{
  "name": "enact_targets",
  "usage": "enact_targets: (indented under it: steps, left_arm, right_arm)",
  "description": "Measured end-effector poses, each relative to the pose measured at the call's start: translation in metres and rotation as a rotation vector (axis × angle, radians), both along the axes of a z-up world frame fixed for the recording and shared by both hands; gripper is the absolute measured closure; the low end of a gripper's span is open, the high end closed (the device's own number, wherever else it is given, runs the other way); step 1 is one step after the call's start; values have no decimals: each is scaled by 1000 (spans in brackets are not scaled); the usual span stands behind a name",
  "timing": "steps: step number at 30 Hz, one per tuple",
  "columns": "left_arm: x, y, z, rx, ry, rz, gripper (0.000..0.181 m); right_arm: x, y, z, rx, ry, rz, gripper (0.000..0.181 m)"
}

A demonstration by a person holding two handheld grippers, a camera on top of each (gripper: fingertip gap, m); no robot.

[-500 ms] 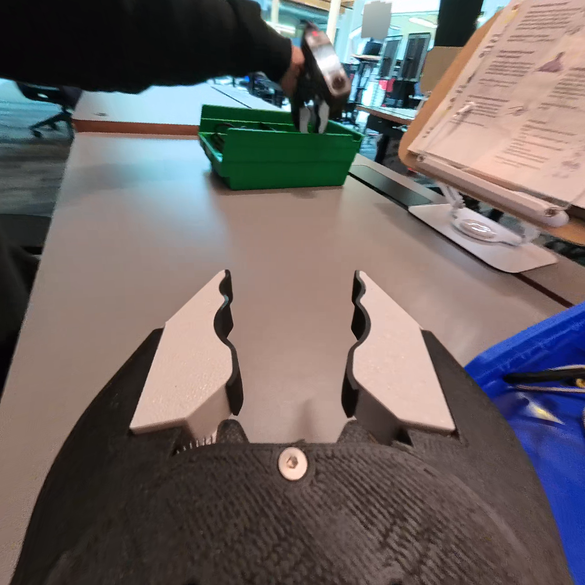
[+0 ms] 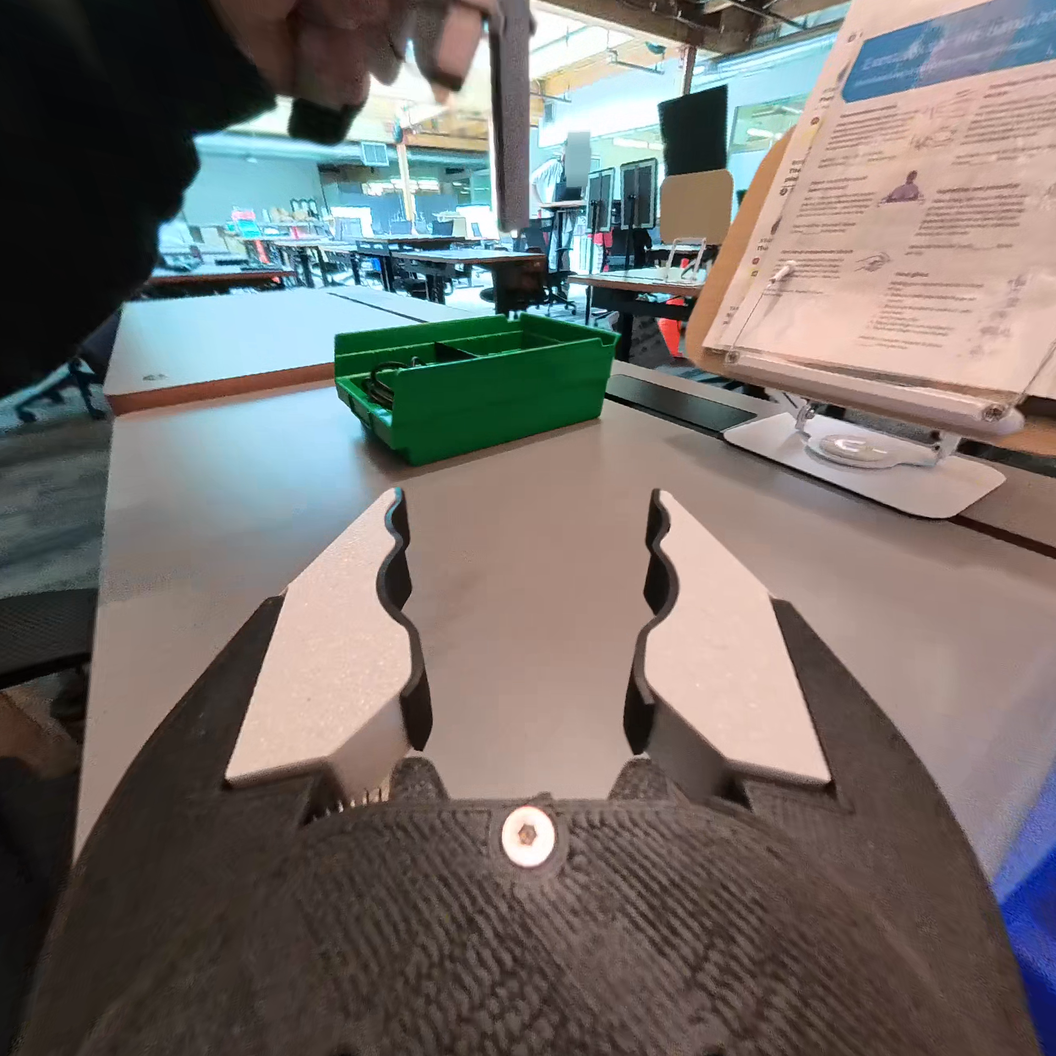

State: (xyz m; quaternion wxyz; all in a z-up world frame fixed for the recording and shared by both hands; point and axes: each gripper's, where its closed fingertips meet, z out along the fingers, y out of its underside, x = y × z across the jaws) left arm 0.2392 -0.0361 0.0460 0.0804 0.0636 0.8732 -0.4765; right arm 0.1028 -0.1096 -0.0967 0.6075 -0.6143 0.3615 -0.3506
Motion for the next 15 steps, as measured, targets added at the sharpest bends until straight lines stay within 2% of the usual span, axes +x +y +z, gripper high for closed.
enact_targets:
  steps: [3, 7, 10, 13, 15]
  left_arm:
    - [-75, -26, -11, -236, 271, -128, 161]
    - [-141, -40, -46, -418, 486, -305, 161]
    - [-160, -45, -67, -486, 602, -354, 161]
    - [-167, -48, -78, -513, 645, -376, 161]
    - [-169, -49, -83, -506, 632, -381, 161]
  right_arm:
    - [-6, 10, 5, -73, -54, 12, 98]
    - [-20, 16, 25, -26, -138, 78, 110]
    - [-36, 29, 27, 1, -123, 227, 130]
    - [-36, 31, 18, -46, -85, 249, 153]
    - [-35, 31, 15, -57, -76, 249, 159]
